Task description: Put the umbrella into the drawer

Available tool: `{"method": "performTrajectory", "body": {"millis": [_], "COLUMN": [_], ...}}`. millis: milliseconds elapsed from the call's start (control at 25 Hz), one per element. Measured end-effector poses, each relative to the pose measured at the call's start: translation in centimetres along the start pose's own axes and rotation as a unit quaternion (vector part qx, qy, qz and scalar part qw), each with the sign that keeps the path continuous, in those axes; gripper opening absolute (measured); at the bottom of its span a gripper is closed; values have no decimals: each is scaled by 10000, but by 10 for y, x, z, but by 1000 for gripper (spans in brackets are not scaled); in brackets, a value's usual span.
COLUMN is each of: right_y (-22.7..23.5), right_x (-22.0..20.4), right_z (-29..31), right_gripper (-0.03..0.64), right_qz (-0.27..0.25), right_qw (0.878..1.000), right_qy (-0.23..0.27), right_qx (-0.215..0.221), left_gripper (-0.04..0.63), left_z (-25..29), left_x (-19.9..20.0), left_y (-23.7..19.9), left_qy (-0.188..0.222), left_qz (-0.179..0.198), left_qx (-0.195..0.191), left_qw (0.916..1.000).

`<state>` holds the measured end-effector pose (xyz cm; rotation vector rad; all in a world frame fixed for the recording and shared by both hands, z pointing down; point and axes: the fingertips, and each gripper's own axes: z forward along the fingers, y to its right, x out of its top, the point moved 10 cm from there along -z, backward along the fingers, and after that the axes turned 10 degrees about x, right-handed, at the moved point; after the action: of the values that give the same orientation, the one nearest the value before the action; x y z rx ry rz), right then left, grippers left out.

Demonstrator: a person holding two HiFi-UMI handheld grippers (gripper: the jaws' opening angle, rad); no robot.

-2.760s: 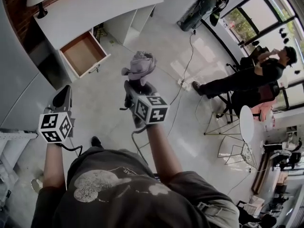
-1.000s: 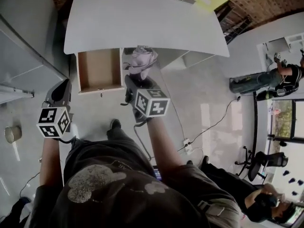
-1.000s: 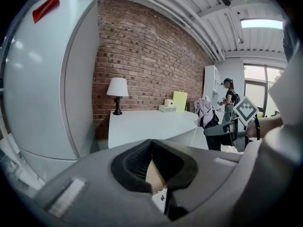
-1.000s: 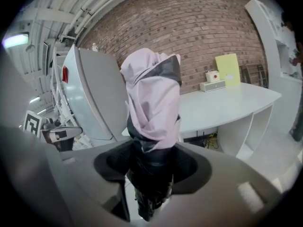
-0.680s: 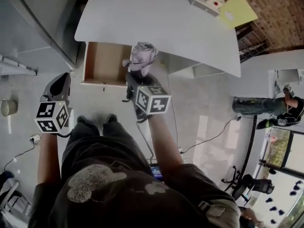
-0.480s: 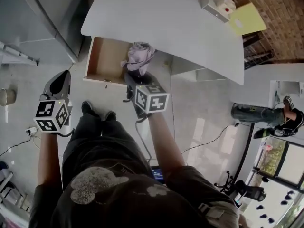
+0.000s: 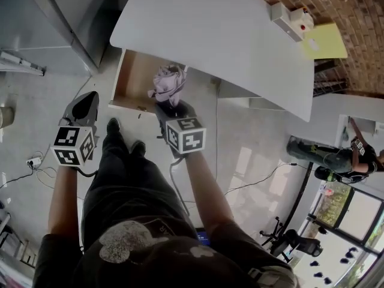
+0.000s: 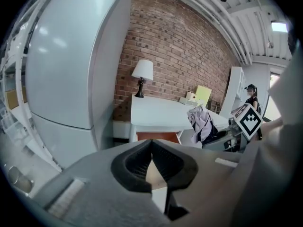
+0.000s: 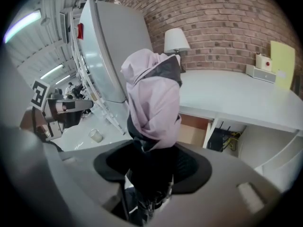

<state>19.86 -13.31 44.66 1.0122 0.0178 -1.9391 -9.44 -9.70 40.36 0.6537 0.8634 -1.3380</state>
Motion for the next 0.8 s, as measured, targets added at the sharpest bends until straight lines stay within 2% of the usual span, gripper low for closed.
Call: {"method": "performTrajectory", "body": {"millis": [120,480,640,800], "right_y": [2,15,19,24], "right_x": [-1,-14,-19,-20], "right_z": [29,103,129,148], "right_gripper": [230,232,232,232], "right_qz": [-209,-770,-1209,-1219], "right_qw": [9993,9921,9864,9853], "right_qy": [-314,-988,-1115,-1197], "right_qx": [27,-10,-24,-9], "left_gripper": [11,11,11,11], "left_z": [22,63,73,83], "left_x": [-8,-38,-52,-64], "left_y": [-10,-30,-35,-36], "left_qy": [-137,-355,-396,-374], "left_qz": [-66,84,98,20], "left_qx": [-84,-283,-338,-434], "left_qw": [9998,9989,9986,9984]}}
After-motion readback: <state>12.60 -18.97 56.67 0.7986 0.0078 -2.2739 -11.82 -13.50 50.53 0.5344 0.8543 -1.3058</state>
